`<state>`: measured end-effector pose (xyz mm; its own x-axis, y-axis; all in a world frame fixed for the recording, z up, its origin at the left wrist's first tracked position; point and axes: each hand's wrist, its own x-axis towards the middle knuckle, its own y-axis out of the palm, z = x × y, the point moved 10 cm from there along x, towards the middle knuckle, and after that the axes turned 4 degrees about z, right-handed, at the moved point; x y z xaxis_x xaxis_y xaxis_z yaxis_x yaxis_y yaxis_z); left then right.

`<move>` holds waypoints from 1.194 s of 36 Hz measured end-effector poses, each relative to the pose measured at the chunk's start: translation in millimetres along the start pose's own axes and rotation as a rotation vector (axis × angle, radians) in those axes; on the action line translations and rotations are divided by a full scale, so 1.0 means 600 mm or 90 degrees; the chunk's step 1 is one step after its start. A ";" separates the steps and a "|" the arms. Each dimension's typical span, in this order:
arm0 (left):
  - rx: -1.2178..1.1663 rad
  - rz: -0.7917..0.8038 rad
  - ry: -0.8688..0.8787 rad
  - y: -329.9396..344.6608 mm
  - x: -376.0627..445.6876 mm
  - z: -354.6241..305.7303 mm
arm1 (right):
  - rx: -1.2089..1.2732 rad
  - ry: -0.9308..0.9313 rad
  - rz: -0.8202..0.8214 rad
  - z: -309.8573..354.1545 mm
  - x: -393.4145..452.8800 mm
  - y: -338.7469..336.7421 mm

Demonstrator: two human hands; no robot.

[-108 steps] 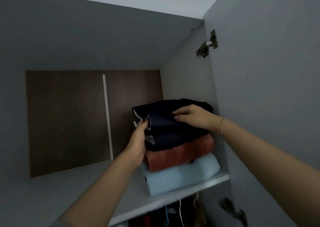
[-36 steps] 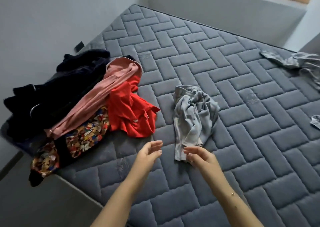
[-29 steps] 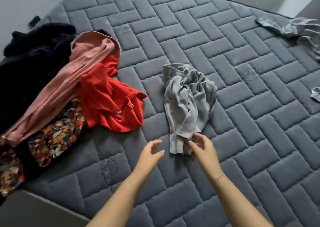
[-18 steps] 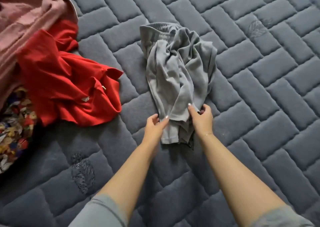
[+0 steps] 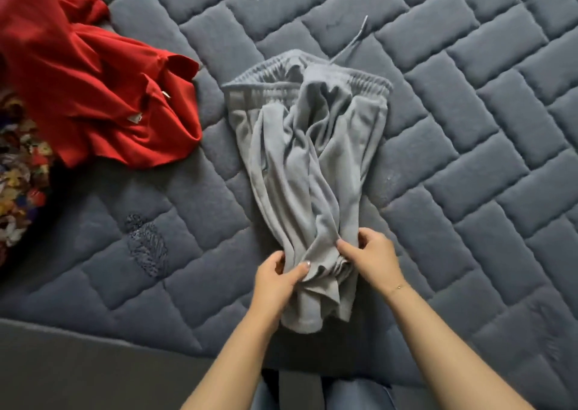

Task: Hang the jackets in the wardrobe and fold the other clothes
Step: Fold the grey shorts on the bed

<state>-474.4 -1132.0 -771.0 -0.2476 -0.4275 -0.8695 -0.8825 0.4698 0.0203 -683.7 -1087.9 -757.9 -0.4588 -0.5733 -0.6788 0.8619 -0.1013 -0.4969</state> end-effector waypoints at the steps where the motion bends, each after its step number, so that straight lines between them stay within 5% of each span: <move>1: 0.006 0.021 -0.039 0.011 -0.019 0.030 | -0.028 0.025 0.022 -0.021 -0.020 0.000; 4: 0.021 0.053 -0.104 0.030 -0.058 0.081 | -0.119 0.079 0.044 -0.068 -0.061 -0.019; 8: -0.057 -0.031 -0.069 -0.004 -0.039 0.041 | -0.226 0.115 0.057 -0.084 -0.054 -0.059; 13: -0.064 -0.181 0.112 -0.073 0.032 -0.121 | 0.106 0.060 0.050 -0.037 0.012 -0.073; 17: 0.079 -0.256 0.202 -0.099 0.085 -0.240 | 0.371 0.080 0.036 0.006 0.077 -0.068; 23: 0.167 -0.310 0.140 -0.124 0.133 -0.273 | 0.394 -0.005 -0.035 0.087 0.164 -0.091; 28: 0.423 -0.269 0.236 -0.137 0.146 -0.316 | 0.219 -0.151 -0.084 0.157 0.200 -0.140; 32: 0.496 -0.249 0.324 -0.150 0.134 -0.351 | 0.125 -0.145 0.041 0.157 0.226 -0.132; 38: 0.371 -0.165 0.443 -0.145 0.058 -0.382 | 0.096 -0.188 0.092 0.158 0.180 -0.158; 43: 0.363 -0.170 0.527 -0.179 -0.021 -0.434 | -0.097 -0.329 -0.026 0.185 0.067 -0.260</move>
<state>-480.5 -1378.3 -633.4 -0.4586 -0.8667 -0.1962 -0.6823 0.4849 -0.5471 -812.6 -1185.4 -647.4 -0.2917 -0.9007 -0.3220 0.7865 -0.0343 -0.6166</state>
